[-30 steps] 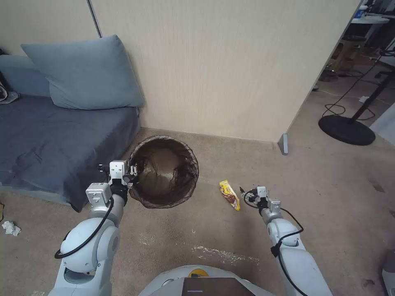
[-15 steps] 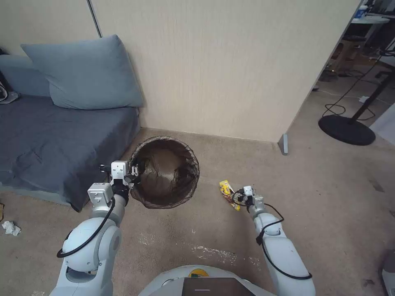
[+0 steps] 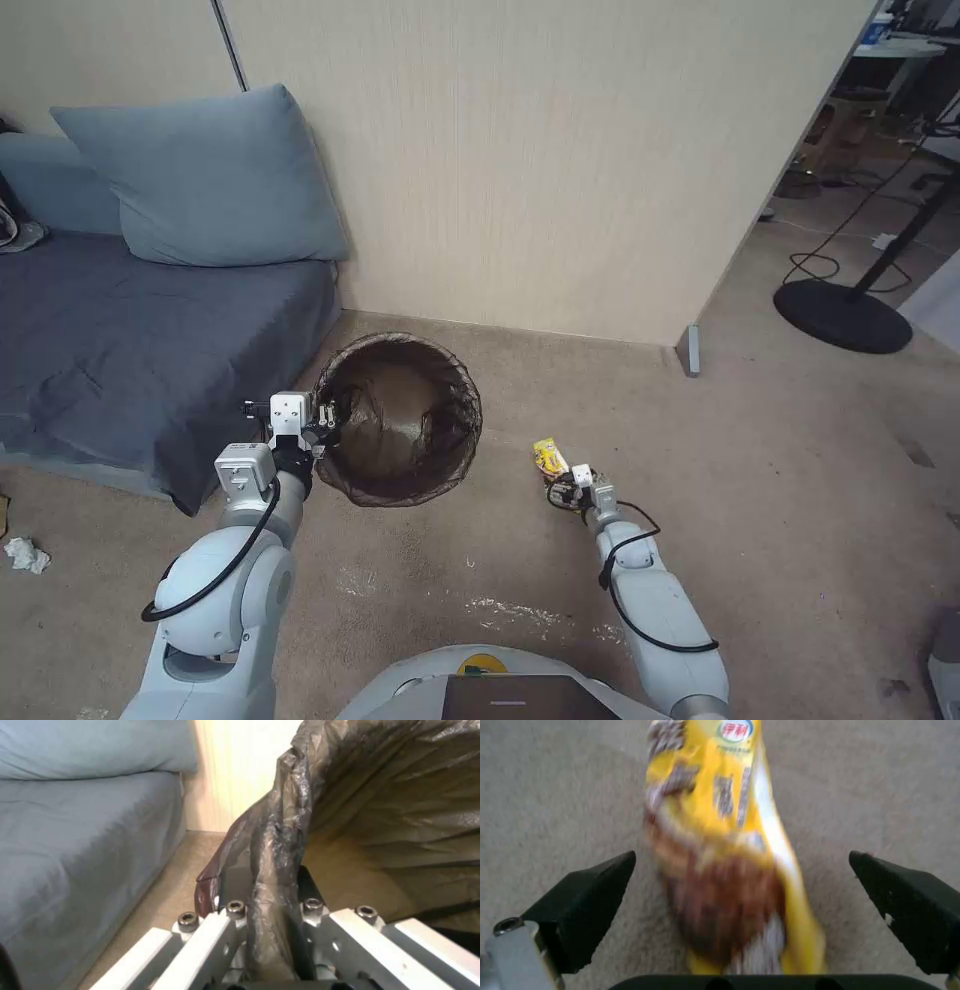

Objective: Pick up the trash bin, then pick up the garbage from the floor and place it into the trash bin.

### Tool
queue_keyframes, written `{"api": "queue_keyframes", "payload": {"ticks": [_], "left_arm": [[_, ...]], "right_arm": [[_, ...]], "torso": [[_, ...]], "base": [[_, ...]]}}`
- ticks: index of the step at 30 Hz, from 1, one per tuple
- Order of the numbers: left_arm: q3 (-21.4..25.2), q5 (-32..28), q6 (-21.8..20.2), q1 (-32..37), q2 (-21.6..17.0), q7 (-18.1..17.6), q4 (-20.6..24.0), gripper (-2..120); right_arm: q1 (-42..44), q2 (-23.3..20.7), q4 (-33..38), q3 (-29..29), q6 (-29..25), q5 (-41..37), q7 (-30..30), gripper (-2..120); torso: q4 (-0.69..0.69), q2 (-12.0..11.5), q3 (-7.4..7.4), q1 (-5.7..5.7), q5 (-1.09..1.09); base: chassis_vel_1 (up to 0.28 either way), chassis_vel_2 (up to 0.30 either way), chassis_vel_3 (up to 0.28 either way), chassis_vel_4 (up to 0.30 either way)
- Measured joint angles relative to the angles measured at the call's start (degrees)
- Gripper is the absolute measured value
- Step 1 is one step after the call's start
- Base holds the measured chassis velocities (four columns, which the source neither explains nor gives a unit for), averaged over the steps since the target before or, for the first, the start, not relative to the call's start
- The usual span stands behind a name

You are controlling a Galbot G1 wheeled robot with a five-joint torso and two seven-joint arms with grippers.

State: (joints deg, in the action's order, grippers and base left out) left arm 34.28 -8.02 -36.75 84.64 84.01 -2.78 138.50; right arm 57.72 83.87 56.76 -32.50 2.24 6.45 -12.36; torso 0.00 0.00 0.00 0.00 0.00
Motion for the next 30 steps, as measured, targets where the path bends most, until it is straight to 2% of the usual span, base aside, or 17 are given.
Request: {"api": "queue_keyframes", "payload": {"ticks": [14, 17, 21, 22, 25, 26, 27, 30], "left_arm": [[-0.2, 0.0, -0.1, -0.2, -0.1, 0.1, -0.3, 3], [-0.2, 0.0, -0.1, -0.2, -0.1, 0.1, -0.3, 3], [-0.2, -0.1, -0.1, -0.2, -0.1, 0.1, -0.3, 3], [-0.2, -0.1, -0.1, -0.2, -0.1, 0.1, -0.3, 3], [-0.4, -0.1, -0.1, -0.3, -0.1, 0.1, -0.3, 3], [-0.4, 0.0, -0.1, -0.2, -0.1, 0.1, -0.3, 3], [-0.4, 0.0, -0.1, -0.2, -0.1, 0.1, -0.3, 3], [-0.6, 0.1, -0.1, -0.2, 0.0, 0.1, -0.3, 3]], "right_arm": [[-0.3, 1.3, -2.0, -0.5, -1.1, 1.1, -0.7, 100], [-0.3, 1.3, -2.0, -0.5, -1.5, 1.1, -1.0, 97], [0.3, 1.3, -1.0, -0.4, -1.8, 1.1, -1.0, 78], [0.3, 1.3, -1.0, -0.4, -1.8, 1.1, -1.0, 78], [0.5, 1.3, -0.5, -0.4, -1.9, 1.1, -1.0, 68], [0.8, 1.2, -0.2, -0.4, -2.0, 1.1, -1.0, 61], [0.8, 1.2, -0.2, -0.4, -2.0, 1.1, -1.0, 61], [1.2, 0.9, 0.7, -0.5, -2.2, 1.1, -1.0, 48]], "torso": [[0.00, 0.0, 0.00, 0.00, 0.00], [0.00, 0.0, 0.00, 0.00, -0.01], [0.00, 0.0, 0.00, 0.00, -0.01], [0.00, 0.0, 0.00, 0.00, -0.01], [0.00, 0.0, 0.00, 0.00, 0.00], [0.00, 0.0, 0.00, 0.00, 0.00], [0.00, 0.0, 0.00, 0.00, 0.00], [0.00, 0.0, 0.00, 0.00, -0.01]], "base": [[0.000, 0.000, 0.000, 0.000], [0.000, 0.000, 0.000, 0.000], [0.000, 0.000, 0.000, 0.000], [0.000, 0.000, 0.000, 0.000], [0.000, 0.000, 0.000, 0.000], [0.000, 0.000, 0.000, 0.000], [0.000, 0.000, 0.000, 0.000], [0.000, 0.000, 0.000, 0.000]]}}
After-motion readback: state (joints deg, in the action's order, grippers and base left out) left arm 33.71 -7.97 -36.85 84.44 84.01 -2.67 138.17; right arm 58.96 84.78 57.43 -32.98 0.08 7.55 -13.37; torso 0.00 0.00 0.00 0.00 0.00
